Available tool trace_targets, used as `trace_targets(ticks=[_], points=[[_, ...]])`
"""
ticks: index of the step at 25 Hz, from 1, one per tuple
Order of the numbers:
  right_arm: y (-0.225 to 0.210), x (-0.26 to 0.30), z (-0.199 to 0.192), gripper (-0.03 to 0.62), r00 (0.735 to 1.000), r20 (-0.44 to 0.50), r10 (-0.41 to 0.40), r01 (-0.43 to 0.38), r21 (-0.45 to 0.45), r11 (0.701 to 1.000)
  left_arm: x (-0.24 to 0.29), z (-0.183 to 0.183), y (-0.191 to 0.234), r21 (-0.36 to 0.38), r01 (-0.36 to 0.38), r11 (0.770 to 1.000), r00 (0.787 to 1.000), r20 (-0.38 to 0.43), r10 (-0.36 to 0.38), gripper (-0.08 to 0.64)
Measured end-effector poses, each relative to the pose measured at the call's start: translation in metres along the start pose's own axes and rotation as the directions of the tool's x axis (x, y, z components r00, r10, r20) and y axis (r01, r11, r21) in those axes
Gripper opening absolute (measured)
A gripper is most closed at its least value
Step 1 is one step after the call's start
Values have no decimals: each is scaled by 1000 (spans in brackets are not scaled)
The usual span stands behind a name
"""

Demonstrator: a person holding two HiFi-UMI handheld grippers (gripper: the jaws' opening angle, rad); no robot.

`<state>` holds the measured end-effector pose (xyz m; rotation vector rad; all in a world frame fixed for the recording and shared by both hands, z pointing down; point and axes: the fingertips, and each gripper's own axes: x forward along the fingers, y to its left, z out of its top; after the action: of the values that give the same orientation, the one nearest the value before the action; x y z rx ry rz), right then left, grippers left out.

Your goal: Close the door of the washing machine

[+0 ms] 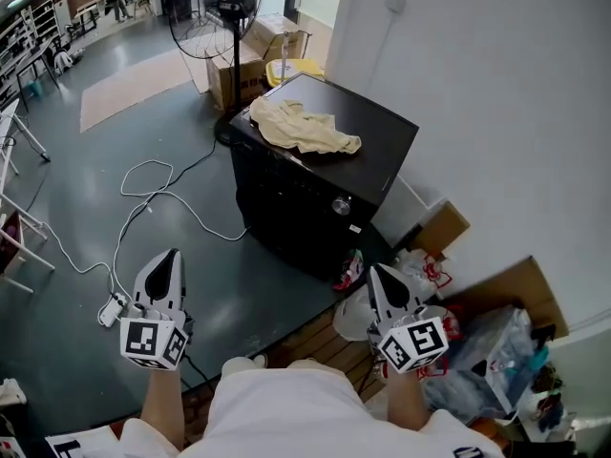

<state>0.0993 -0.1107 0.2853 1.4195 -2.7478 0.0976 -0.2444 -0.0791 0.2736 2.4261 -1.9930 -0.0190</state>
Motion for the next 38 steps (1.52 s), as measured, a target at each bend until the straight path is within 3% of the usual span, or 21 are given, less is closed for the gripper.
trace_targets(ticks=[3,13,16,25,38], points=[[-5,-3,5,-3,1000,-1,-26,26,-13,1000,-11,6,4,-44,-23,999,1000,20,24,6],[-15,-27,11,-3,986,30,-165,165,-5,986,-36,9,16,-79,-63,995,996,55,68,6],[-18,-29,10,-3,981,32,-191,191,-9,981,-32,8,12,-80,-45,996,997,55,50,6],[-20,-34,3,-3,979,24,-204,204,-5,979,-3,27,-11,-106,31,994,993,117,-18,6],[-22,-27,-14,-3,982,-6,-187,187,31,982,-2,21,-20,-103,34,994,997,71,-26,6]])
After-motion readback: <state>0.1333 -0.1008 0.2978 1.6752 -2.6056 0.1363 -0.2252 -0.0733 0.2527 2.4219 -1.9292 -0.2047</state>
